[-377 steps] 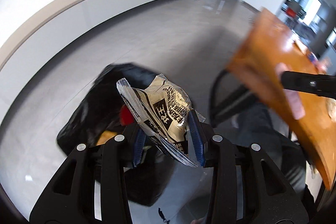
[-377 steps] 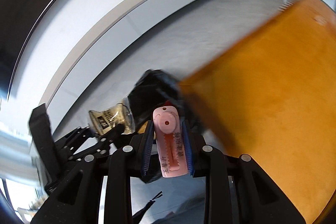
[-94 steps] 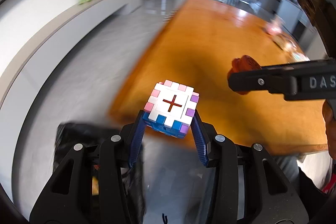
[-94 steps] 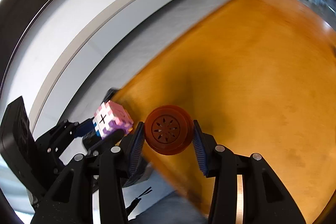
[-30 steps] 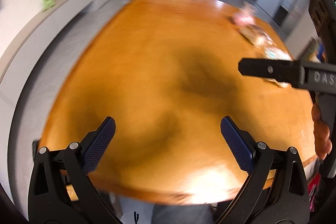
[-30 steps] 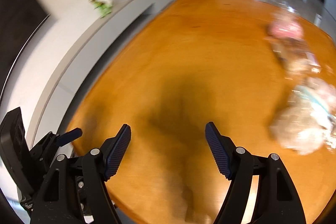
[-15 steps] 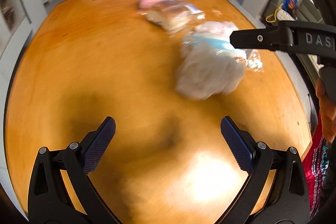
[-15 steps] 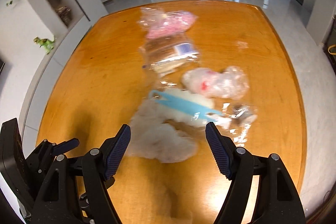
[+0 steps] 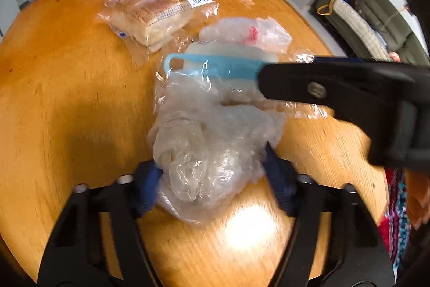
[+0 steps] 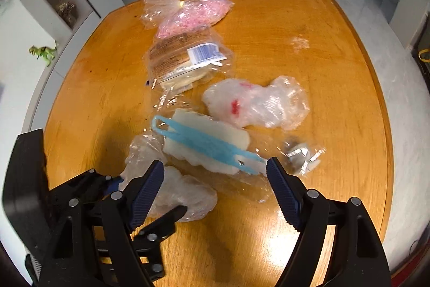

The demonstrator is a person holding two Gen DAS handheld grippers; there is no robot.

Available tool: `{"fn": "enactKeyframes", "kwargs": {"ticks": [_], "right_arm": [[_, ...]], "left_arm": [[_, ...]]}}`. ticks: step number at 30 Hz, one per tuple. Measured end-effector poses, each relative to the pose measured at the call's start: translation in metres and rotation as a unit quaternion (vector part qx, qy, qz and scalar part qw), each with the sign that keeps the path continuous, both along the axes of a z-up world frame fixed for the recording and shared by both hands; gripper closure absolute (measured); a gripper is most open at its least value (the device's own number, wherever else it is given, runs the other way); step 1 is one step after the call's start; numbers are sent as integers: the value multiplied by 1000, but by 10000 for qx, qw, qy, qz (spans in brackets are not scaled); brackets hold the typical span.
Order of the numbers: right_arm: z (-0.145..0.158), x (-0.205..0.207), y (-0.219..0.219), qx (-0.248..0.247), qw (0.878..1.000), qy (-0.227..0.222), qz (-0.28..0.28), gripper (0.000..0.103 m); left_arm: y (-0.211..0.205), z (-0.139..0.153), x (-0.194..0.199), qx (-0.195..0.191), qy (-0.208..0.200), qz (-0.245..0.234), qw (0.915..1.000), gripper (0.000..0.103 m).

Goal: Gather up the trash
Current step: 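Grasp the crumpled clear plastic bag with the left tool while the right tool grasps the blue-strap bag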

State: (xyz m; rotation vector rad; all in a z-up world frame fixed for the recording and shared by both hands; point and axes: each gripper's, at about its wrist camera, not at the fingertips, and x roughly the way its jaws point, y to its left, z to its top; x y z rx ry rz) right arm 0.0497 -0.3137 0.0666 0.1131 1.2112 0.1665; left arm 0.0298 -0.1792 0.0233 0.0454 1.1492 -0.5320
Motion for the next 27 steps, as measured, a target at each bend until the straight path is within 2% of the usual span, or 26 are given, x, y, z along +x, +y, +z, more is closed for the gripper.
{"fn": "enactKeyframes", "kwargs": {"ticks": [3, 4, 5, 9, 12, 13, 14, 15, 20, 22, 27], "right_arm": [[-3, 7, 16, -173, 9995, 13, 280, 23], [-5, 11, 24, -269, 9985, 41, 467, 19], [-10, 18, 37, -509, 9956, 82, 777, 18], [-26, 33, 57, -1380, 9840, 102, 1123, 16], [-40, 40, 61, -1454, 9828, 225, 1114, 14], [-40, 39, 62, -1478, 9827, 211, 1095, 17], [-41, 37, 63, -1483, 9827, 237, 1080, 26], [-40, 34, 64, -1440, 9838, 245, 1040, 29], [-34, 14, 77, -1235, 9865, 254, 1043, 55], [-28, 5, 83, -1052, 9891, 238, 998, 60], [-1, -27, 112, -589, 9928, -18, 1047, 60]], "left_arm": [[20, 4, -15, 51, -20, -43, 10000, 47], [28, 5, -18, 75, -23, -20, 10000, 47], [36, 6, -22, 83, -21, 12, 10000, 47], [69, 12, -39, 34, -24, 232, 9997, 47], [89, 15, -45, 19, -45, 409, 9992, 47], [95, 15, -48, -2, -41, 479, 9988, 47], [99, 16, -48, -31, -34, 520, 9986, 47], [101, 16, -48, -59, -31, 561, 9984, 47], [121, 22, -64, -188, -125, 770, 9968, 47], [138, 27, -76, -206, -189, 874, 9958, 47], [164, 33, -99, -273, -330, 1122, 9928, 47]]}}
